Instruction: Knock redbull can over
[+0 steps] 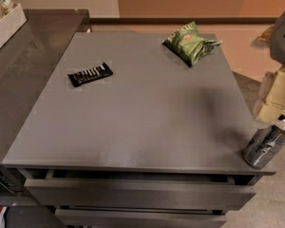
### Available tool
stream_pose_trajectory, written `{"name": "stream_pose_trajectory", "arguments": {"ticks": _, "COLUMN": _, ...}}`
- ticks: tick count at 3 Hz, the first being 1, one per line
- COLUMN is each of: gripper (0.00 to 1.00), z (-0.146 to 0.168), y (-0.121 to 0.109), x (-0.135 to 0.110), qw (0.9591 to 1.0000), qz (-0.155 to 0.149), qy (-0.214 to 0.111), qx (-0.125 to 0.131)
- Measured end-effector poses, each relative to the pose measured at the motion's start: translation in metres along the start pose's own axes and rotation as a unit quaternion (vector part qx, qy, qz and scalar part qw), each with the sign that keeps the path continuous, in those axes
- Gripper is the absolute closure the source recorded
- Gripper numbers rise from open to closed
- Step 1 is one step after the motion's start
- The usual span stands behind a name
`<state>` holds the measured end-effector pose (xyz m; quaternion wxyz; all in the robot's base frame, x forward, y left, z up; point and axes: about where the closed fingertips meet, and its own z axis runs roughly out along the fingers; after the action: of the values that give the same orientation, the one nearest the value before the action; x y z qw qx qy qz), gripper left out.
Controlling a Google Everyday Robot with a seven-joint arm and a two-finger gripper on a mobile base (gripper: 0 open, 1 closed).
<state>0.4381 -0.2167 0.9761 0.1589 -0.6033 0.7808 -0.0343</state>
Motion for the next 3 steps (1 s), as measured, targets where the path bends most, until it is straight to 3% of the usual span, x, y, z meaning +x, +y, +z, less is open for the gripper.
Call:
{"name": "stream_pose_trajectory", "arguments": {"ticks": 2, "gripper": 0.00, "z": 0.003, "y": 0.001, "x": 0.011, "qw": 0.9998, "qz": 0.011, "qy": -0.017, "qx": 0.001}}
{"name": "stream_pose_trajectory", "arguments": {"ticks": 3, "gripper": 0.00, "z": 0.007, "y": 0.007, "x": 0.026, "qw": 0.9984, "qz": 0.031, "qy": -0.044, "qx": -0.018}}
